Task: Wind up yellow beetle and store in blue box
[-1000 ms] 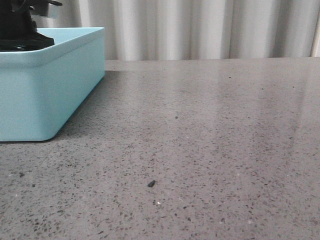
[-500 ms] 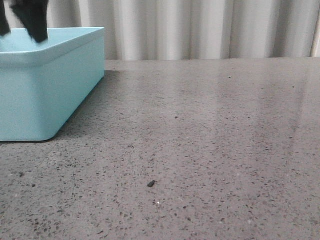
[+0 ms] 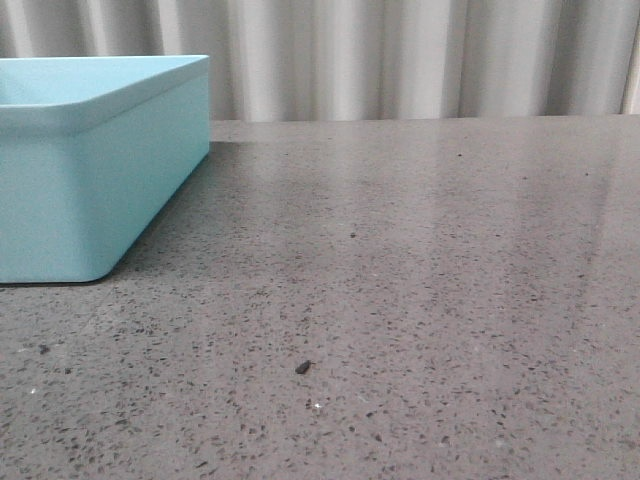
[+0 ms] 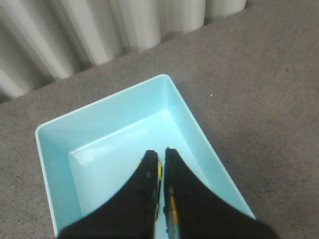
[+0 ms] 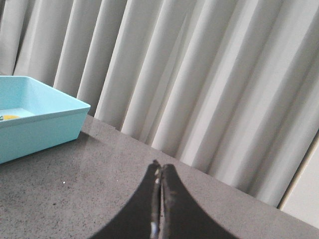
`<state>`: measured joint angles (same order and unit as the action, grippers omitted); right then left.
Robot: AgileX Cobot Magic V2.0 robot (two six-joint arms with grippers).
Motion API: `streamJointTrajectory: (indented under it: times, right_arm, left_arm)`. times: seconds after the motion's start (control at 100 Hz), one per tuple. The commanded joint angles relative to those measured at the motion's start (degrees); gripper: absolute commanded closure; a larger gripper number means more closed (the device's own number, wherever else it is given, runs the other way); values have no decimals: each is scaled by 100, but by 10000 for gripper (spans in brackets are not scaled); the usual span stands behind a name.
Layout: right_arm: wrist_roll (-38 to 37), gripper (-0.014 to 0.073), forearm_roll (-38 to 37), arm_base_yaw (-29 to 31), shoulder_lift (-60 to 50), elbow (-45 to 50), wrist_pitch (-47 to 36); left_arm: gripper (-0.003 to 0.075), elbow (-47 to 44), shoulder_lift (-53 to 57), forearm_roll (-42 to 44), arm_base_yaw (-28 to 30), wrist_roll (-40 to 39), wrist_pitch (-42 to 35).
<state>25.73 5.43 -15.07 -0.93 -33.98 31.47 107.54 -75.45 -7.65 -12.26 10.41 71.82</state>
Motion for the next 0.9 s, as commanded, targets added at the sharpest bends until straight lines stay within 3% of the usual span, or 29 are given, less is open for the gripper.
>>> streamJointTrajectory:
  times: [0.0,0.2,0.49,0.89]
  right_arm:
    - [54,656,-41,7,-34,-124,-394]
    - [54,656,-41,7,-34,-124,-396]
    - [54,656,-30,7,-34,-124,-406]
    - [54,656,-30,7,-67,-124,-778]
  left_arm:
    - [741,-62,745,-222,18,-82,-285]
    - [741,-1336,2349,-189,18,-24,-473]
    - [741,-4486,4867,-125,18,-34,-1453]
    - [741,-7007,6563,-264,18,-34,-3687]
